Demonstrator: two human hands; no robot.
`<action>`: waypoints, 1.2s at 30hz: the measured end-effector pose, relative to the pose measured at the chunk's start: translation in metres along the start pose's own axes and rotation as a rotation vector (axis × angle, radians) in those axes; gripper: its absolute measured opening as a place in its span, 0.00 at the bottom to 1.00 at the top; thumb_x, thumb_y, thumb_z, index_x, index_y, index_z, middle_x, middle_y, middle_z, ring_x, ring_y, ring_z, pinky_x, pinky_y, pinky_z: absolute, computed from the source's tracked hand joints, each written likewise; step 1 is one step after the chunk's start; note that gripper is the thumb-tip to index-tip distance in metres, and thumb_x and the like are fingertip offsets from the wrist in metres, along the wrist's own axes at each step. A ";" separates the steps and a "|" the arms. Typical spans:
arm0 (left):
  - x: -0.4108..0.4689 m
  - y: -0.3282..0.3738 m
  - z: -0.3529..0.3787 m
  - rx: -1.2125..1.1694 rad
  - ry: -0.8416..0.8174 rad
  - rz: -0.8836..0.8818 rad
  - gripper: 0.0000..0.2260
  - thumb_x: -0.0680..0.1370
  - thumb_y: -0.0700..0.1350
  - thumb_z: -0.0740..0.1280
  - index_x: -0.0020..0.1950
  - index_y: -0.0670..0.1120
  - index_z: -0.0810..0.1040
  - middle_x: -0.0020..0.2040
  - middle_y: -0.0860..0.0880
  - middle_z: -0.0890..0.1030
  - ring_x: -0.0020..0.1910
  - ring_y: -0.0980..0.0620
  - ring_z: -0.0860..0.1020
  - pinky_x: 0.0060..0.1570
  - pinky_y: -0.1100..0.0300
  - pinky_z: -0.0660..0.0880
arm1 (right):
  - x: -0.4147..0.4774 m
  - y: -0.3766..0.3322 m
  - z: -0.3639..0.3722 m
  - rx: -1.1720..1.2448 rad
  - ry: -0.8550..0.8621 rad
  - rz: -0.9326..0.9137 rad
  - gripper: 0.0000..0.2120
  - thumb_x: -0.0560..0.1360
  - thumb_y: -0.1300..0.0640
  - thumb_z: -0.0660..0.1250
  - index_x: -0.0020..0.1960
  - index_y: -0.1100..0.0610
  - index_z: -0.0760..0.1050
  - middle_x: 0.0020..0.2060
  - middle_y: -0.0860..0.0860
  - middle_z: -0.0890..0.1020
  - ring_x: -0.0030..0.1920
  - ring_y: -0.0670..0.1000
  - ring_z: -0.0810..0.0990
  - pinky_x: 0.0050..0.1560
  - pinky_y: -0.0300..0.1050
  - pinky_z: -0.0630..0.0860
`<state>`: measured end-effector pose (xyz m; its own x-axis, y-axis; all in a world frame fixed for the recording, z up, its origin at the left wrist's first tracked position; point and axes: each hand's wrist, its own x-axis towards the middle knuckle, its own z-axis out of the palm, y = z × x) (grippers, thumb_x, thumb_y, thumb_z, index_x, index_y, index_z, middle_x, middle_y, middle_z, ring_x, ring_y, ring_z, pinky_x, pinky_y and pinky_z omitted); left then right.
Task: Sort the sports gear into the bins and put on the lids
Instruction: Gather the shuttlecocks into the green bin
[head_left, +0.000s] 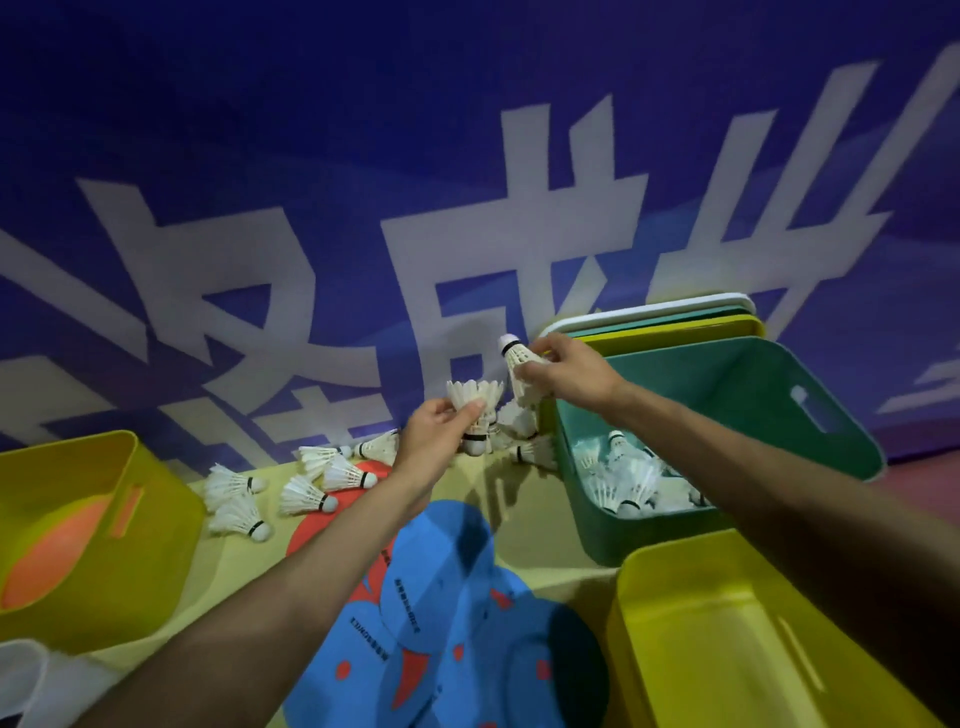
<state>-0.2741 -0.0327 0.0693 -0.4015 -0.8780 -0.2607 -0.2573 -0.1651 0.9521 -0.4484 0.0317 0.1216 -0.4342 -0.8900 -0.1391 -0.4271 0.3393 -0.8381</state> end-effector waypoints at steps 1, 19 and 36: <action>-0.003 0.007 0.010 -0.002 -0.030 0.008 0.15 0.73 0.55 0.71 0.53 0.47 0.78 0.47 0.50 0.85 0.47 0.51 0.83 0.54 0.52 0.78 | -0.005 0.003 -0.013 0.034 0.030 0.009 0.10 0.72 0.50 0.68 0.48 0.55 0.78 0.42 0.53 0.81 0.42 0.53 0.80 0.49 0.55 0.78; -0.045 0.048 0.120 0.114 -0.322 -0.075 0.24 0.80 0.49 0.64 0.73 0.43 0.63 0.63 0.43 0.75 0.57 0.48 0.78 0.54 0.55 0.78 | -0.068 0.105 -0.103 0.191 0.282 0.329 0.16 0.73 0.51 0.69 0.54 0.62 0.77 0.43 0.55 0.80 0.41 0.52 0.78 0.39 0.43 0.71; -0.030 0.040 0.016 0.222 -0.123 0.054 0.06 0.79 0.41 0.64 0.51 0.49 0.80 0.54 0.49 0.81 0.50 0.52 0.82 0.49 0.58 0.73 | -0.044 0.037 -0.027 0.052 0.150 0.103 0.15 0.76 0.56 0.67 0.62 0.57 0.74 0.53 0.52 0.80 0.54 0.51 0.79 0.58 0.53 0.78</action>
<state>-0.2860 -0.0060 0.1124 -0.5202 -0.8193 -0.2409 -0.4135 -0.0051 0.9105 -0.4665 0.0915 0.1113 -0.5883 -0.7948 -0.1487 -0.3344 0.4066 -0.8502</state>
